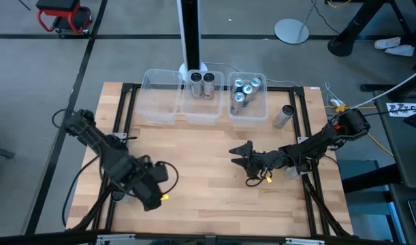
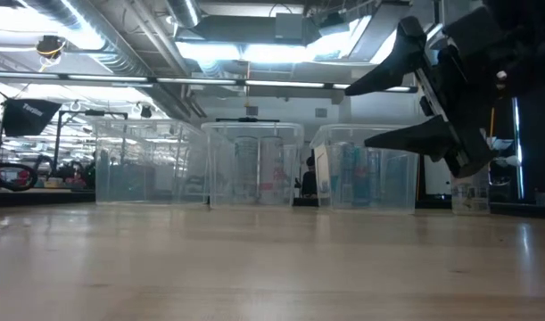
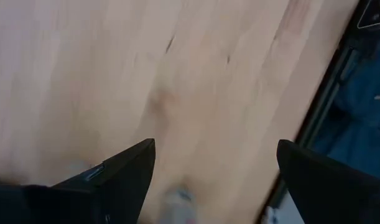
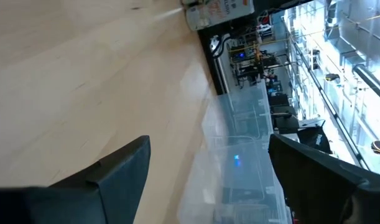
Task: Sort soda cans
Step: Put the white-pink soda can into the middle transparent bin
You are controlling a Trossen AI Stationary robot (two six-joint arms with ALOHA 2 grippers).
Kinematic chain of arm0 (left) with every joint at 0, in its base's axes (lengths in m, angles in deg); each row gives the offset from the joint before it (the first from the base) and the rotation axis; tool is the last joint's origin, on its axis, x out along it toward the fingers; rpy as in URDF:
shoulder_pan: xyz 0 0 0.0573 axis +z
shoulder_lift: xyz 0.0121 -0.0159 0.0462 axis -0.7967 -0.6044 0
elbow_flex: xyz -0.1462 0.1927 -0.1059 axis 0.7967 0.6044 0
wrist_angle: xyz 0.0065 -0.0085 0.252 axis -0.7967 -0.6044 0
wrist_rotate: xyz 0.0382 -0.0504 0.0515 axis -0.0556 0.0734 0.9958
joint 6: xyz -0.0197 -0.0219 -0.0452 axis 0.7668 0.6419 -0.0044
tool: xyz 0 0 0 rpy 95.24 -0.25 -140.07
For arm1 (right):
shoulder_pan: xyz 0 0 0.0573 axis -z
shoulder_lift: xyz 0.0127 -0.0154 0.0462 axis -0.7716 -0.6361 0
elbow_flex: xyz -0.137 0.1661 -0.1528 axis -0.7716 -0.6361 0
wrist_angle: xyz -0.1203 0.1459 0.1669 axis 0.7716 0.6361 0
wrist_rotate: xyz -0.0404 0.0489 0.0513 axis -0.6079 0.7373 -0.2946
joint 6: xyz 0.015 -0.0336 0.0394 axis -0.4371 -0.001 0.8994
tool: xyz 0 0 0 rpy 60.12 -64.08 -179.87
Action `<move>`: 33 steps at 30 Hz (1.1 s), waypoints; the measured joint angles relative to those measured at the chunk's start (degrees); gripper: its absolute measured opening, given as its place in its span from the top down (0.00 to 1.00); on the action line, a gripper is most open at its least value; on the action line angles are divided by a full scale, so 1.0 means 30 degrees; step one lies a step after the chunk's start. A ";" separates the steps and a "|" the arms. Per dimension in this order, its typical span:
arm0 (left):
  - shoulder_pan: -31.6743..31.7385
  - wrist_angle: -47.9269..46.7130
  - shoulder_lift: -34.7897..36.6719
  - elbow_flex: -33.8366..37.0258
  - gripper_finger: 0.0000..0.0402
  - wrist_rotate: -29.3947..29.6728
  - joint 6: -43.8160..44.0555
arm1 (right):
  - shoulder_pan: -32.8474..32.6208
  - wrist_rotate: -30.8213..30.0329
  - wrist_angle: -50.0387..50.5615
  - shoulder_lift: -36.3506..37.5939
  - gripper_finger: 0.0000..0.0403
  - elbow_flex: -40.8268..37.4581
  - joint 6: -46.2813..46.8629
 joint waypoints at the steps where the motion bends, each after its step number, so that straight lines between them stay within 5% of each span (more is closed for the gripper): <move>1: -0.0297 -0.0280 -0.0006 -0.0126 0.19 -0.0235 0.0944 | 0.0000 0.0031 -0.0049 -0.0075 0.19 0.0000 0.0004; 7: -0.2320 -0.3552 0.0018 -0.0173 0.19 -0.2076 0.6834 | 0.0000 0.0175 -0.0070 -0.0152 0.19 0.0000 0.0004; 19: -0.5869 -0.3373 0.0096 0.0968 0.19 -0.4308 1.5236 | 0.0015 0.0157 -0.0805 -0.0152 0.19 0.0000 -0.1201; 33: -0.6802 -0.3043 0.0082 0.2878 0.19 -0.4714 1.6299 | 0.0015 0.0160 -0.1054 -0.0145 0.19 0.0036 -0.1905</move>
